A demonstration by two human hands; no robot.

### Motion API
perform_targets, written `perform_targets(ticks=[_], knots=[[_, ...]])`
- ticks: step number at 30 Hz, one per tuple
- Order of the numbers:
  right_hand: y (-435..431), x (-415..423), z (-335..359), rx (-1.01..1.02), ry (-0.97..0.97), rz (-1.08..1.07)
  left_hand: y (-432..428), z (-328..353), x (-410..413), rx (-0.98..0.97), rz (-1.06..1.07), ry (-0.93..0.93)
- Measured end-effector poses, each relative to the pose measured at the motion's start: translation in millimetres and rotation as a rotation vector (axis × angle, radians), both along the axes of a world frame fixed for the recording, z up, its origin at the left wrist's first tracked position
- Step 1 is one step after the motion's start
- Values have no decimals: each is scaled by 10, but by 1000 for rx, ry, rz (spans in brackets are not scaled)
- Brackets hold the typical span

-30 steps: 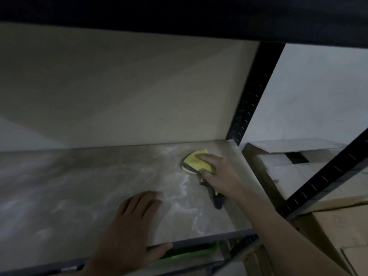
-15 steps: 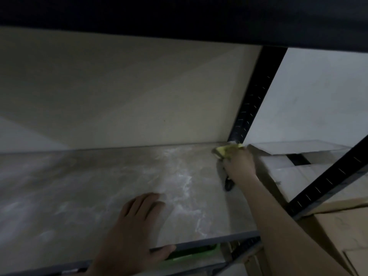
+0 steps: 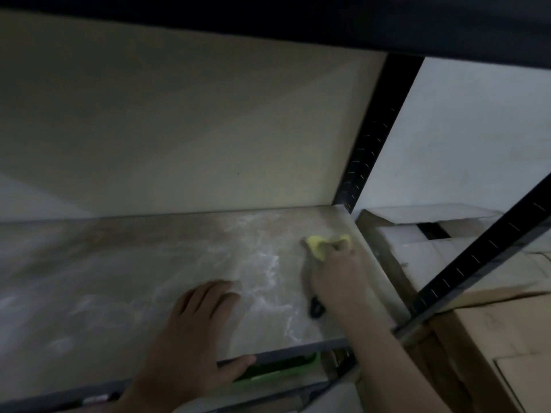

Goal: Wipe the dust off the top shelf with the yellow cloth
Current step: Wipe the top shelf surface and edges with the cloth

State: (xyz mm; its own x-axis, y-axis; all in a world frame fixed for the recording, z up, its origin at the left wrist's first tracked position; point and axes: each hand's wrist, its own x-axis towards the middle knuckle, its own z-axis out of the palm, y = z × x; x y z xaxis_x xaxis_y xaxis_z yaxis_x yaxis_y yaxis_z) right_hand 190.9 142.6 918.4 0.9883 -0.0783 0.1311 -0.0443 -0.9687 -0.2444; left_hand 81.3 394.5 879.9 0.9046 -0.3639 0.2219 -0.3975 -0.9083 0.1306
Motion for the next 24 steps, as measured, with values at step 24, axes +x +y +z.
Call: perform_targets(ticks=[24], knots=[[-629,-173,-148,157,-33,-16,321,96,-145,-71,-26,52]])
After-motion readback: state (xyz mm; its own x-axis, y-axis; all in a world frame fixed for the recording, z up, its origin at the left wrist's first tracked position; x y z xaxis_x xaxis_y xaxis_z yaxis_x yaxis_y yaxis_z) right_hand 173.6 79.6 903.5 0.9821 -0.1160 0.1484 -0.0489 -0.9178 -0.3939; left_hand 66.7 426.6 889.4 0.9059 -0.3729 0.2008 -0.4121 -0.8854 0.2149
